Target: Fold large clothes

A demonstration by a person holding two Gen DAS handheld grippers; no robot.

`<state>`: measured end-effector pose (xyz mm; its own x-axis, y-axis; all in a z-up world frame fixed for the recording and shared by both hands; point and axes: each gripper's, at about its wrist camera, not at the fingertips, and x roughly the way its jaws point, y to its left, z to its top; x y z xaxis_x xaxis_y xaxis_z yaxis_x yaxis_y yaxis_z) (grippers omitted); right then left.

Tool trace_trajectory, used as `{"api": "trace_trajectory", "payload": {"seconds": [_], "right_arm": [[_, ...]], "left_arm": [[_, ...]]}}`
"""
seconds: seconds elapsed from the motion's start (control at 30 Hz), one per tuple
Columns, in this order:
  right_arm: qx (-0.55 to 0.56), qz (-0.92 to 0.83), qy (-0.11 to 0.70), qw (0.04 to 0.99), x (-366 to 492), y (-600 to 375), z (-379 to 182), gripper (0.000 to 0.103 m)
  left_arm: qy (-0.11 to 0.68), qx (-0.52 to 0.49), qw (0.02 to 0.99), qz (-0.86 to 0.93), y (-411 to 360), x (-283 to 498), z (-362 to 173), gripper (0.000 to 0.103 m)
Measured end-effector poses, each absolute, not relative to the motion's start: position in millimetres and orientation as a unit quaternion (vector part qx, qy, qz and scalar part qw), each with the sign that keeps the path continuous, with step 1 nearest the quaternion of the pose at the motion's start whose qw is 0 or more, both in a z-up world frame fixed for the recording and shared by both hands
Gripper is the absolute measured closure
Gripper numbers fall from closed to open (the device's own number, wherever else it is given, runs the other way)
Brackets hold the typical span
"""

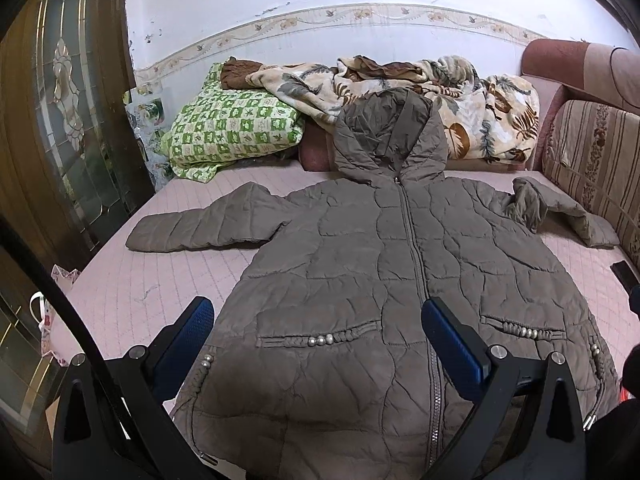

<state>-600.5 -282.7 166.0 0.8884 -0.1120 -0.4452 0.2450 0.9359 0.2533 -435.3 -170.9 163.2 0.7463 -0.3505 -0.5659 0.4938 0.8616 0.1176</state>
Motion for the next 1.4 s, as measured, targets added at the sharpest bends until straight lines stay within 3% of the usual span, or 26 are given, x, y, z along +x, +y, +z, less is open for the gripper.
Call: {"api": "trace_trajectory", "payload": {"seconds": [0.47,0.67,0.87,1.27,1.4], "right_arm": [[0.117,-0.192,0.271,0.936,-572,-303,166,0.0],[0.078,-0.294,0.269,0.914,-571,-292,169,0.0],[0.075,-0.277,0.245,0.926,-589,-275,172,0.0],[0.255,-0.278,0.209,0.902,-638,-405,187,0.001],[0.333,-0.301,0.189,0.873,-657,-473,176,0.001]], "left_arm": [[0.294,0.135,0.913,-0.25,-183,-410,138,0.0],[0.299,0.12,0.912,-0.254,-179,-407,133,0.0],[0.294,0.111,0.913,-0.262,-169,-410,136,0.0],[0.228,0.124,0.917,-0.304,-217,-366,173,0.0],[0.25,0.123,0.899,-0.337,-248,-339,154,0.0]]}}
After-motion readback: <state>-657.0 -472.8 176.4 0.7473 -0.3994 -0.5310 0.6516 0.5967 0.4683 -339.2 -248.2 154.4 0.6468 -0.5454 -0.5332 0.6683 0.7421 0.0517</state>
